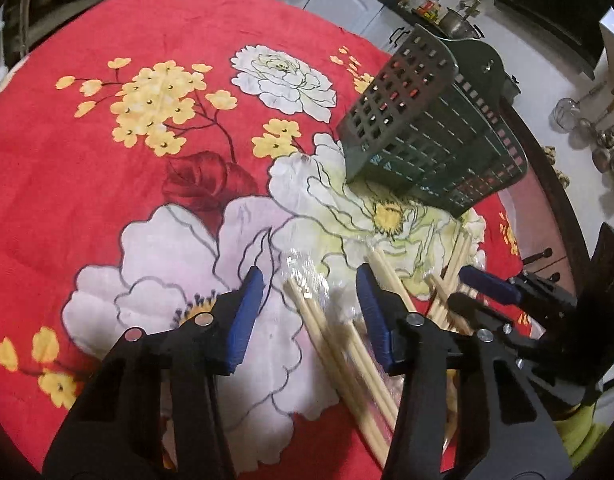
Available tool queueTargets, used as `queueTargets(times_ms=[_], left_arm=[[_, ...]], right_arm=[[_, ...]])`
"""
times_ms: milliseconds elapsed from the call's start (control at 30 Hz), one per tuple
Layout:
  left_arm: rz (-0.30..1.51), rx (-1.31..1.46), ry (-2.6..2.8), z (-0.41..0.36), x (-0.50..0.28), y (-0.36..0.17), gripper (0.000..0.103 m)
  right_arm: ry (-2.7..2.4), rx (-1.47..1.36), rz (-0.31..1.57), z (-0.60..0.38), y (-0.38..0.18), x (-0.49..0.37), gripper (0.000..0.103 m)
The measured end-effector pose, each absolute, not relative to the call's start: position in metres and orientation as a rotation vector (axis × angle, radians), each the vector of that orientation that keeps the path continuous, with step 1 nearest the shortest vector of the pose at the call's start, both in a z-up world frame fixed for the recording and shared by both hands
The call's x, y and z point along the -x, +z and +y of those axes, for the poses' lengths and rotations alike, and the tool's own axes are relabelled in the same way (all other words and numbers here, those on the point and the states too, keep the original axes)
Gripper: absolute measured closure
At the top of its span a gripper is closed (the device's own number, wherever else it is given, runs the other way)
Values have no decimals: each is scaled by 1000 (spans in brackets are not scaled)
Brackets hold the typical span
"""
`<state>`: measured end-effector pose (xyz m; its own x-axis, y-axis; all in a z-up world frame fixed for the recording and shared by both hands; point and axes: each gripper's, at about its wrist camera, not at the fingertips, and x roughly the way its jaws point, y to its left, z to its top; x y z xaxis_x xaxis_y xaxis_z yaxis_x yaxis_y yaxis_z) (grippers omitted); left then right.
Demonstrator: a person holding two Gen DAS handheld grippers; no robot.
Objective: Organize utensils
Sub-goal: 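Lower the right gripper onto a wooden chopstick and close on it, then lift the chopstick with the right gripper and carry it over the green caddy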
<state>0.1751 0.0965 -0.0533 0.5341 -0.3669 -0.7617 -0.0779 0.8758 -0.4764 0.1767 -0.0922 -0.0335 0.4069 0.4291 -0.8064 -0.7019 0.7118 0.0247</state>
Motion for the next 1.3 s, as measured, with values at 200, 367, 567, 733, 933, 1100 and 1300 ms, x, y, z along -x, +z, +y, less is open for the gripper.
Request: queueTargets(times_ms=[200, 367, 567, 733, 933, 1100, 1300], left_arm=[[1027, 501, -202, 96, -190, -59, 69], [1039, 488, -191, 104, -194, -64, 91], [1031, 509, -240, 115, -194, -68, 97], [1025, 556, -259, 126, -193, -65, 100], [913, 533, -282, 128, -181, -26, 101], [811, 482, -342, 112, -175, 19, 101], [726, 416, -422, 81, -175, 62, 101]], right_arm=[[760, 367, 948, -88, -40, -186, 73], [757, 396, 989, -80, -48, -195, 79], [757, 389, 1011, -75, -51, -203, 96], [758, 362, 964, -83, -33, -201, 97], [756, 304, 884, -100, -5, -200, 97], [744, 252, 807, -112, 20, -199, 97], [740, 186, 721, -131, 54, -191, 97]])
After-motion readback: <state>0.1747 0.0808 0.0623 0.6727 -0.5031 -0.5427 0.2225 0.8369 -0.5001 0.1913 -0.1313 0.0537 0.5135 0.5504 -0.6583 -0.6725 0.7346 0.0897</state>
